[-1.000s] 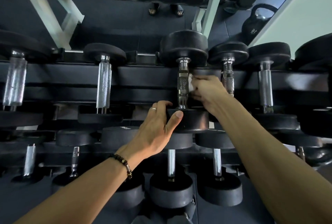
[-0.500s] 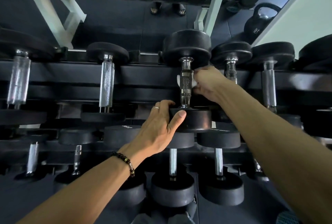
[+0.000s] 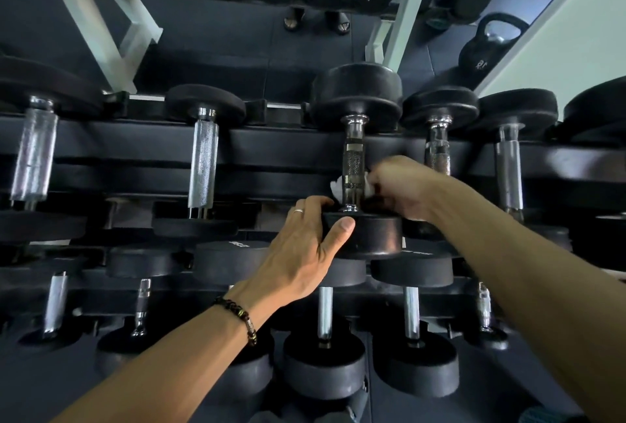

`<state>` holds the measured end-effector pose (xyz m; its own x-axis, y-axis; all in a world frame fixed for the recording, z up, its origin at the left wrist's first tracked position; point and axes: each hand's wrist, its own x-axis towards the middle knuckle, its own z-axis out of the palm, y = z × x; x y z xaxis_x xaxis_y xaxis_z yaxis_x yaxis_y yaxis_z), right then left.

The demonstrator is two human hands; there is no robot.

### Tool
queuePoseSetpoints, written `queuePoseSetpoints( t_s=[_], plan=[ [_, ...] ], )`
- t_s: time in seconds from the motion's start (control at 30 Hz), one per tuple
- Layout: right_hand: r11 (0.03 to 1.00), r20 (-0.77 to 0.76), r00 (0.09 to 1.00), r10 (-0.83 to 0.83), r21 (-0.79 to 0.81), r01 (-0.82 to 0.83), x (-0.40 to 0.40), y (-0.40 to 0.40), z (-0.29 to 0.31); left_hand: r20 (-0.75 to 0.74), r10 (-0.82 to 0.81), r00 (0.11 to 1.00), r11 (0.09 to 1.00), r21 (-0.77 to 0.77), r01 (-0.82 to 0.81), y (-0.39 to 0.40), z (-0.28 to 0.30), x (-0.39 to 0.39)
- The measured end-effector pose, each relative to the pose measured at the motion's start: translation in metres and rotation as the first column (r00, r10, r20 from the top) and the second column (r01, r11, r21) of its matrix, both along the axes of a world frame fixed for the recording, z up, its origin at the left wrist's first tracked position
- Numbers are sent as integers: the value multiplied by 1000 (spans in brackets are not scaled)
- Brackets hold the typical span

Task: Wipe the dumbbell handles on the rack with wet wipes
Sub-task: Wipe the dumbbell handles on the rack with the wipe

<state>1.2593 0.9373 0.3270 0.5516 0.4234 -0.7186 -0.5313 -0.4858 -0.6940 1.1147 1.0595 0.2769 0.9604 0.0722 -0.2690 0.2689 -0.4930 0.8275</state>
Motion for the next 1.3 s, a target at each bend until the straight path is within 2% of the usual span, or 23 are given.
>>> queuePoseSetpoints(
  t_s=[0.03, 0.1, 0.17, 0.2, 0.23, 0.3, 0.37, 0.4, 0.47, 0.53, 0.6, 0.67, 0.73, 0.8, 0.87, 0.93, 0.97, 1.03, 1.1, 1.13, 1.2, 1.27, 1.3],
  plan=[
    [1000, -15, 1000, 23, -6, -23, 4, -2, 0, 1, -2, 1000, 1000, -1, 2, 0, 1, 0],
    [971, -47, 979, -198, 127, 203, 20, 9, 3, -12, -5, 1000, 1000, 6, 5, 0, 3, 1],
    [809, -124, 857, -500, 286, 514, 35, 26, -5, -23, -1, 1000, 1000, 11, 2, 0, 3, 1],
    [783, -126, 840, -528, 310, 539, 34, 28, -13, -24, 0, 1000, 1000, 13, 0, 0, 4, 2],
    [821, -95, 863, -496, 273, 502, 29, 24, -20, -24, -2, 1000, 1000, 15, 3, 0, 4, 2],
    [969, 34, 969, -243, 63, 240, 12, 6, -24, -14, -9, 1000, 1000, 19, 9, 0, 3, 1],
    [992, 88, 995, 55, -122, -44, 6, -6, -18, -10, -13, 1000, 1000, 15, 13, 0, 2, 0],
    [988, 110, 989, 104, -129, -89, 9, -6, -14, -9, -12, 1000, 1000, 12, 12, 1, 1, 0],
    [997, 143, 987, -75, 16, 73, 24, 2, -10, -13, -16, 1000, 1000, 18, 17, 1, 1, 1],
    [915, 55, 935, -351, 234, 330, 33, 16, -11, -13, -15, 1000, 1000, 24, 15, 1, 2, 1],
    [934, 50, 963, -266, 262, 245, 24, 16, -11, -14, -8, 1000, 1000, 19, 8, 1, 2, 1],
    [997, 75, 997, -24, 69, 19, 12, -1, -14, -10, -11, 1000, 1000, 10, 11, 1, 2, 1],
    [992, 81, 990, 115, -57, -110, 11, -15, -18, -8, -13, 1000, 1000, 10, 13, 1, 2, 0],
    [998, 198, 980, -28, -43, 37, 21, -8, -21, -7, -11, 1000, 1000, 20, 11, 1, 1, 1],
    [933, 189, 915, -355, 125, 337, 30, 13, -20, 4, -4, 1000, 1000, 10, 4, 1, -2, 1],
    [881, 153, 878, -453, 225, 415, 29, 23, -20, 12, 7, 1000, 1000, -4, -7, 1, -3, 1],
    [919, 168, 910, -380, 175, 352, 25, 19, -20, 7, 8, 1000, 1000, -5, -8, 1, -4, 0],
    [992, 185, 978, -93, -66, 106, 13, 1, -22, 5, 3, 1000, 1000, 10, -3, 1, -4, 0],
    [967, 168, 972, 164, -221, -125, 7, -15, -18, 8, 2, 1000, 1000, 8, -2, 1, -3, 0],
    [957, 203, 959, 198, -252, -144, 12, -17, -17, 6, 2, 1000, 1000, 5, -2, 1, -3, 1],
    [984, 332, 943, 5, -169, 54, 25, -4, -11, 5, 0, 1000, 1000, 6, 0, 1, -3, 0],
    [942, 393, 866, -309, 3, 334, 38, 15, -10, 19, 9, 1000, 1000, -1, -9, 0, -2, 1],
    [920, 390, 840, -378, 55, 388, 38, 20, -13, 20, 13, 1000, 1000, -3, -13, 0, -2, 1]
  ],
)
